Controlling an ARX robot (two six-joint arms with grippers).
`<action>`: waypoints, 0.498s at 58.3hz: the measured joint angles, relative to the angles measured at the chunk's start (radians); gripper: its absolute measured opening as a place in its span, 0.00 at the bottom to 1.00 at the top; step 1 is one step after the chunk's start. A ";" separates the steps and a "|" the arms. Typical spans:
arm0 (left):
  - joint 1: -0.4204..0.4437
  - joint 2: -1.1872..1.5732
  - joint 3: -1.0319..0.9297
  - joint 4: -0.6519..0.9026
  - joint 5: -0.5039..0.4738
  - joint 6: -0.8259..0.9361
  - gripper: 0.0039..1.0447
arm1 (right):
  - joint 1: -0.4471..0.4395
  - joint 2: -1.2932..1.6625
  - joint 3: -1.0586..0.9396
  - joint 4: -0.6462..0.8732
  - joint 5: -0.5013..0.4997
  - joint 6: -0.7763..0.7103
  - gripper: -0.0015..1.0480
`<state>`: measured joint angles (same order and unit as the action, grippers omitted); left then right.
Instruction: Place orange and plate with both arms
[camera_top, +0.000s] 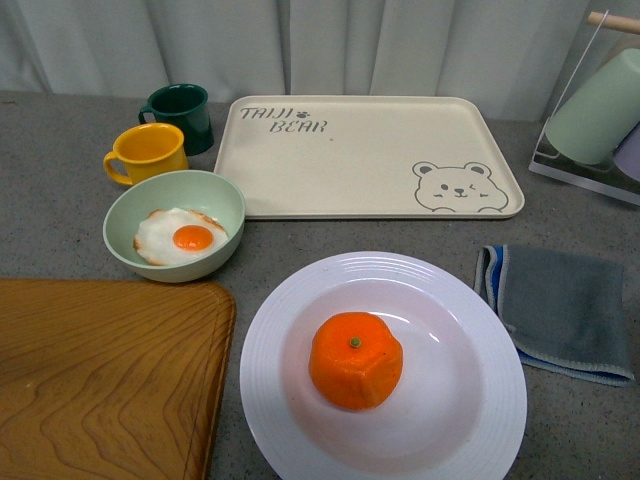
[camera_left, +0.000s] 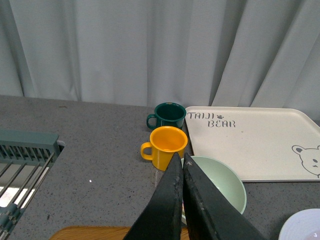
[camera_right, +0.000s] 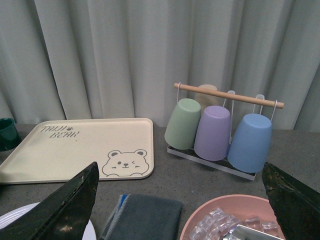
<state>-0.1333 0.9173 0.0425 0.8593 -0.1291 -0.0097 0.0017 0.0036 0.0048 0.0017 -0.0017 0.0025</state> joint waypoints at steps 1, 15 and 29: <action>0.002 -0.009 -0.002 -0.007 0.002 0.000 0.03 | 0.000 0.000 0.000 0.000 0.000 0.000 0.91; 0.106 -0.216 -0.024 -0.182 0.119 0.002 0.03 | 0.000 0.000 0.000 0.000 0.000 0.000 0.91; 0.130 -0.388 -0.024 -0.337 0.127 0.002 0.03 | 0.000 0.000 0.000 0.000 0.000 0.000 0.91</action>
<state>-0.0029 0.5293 0.0181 0.5220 -0.0021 -0.0078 0.0017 0.0036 0.0048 0.0017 -0.0017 0.0029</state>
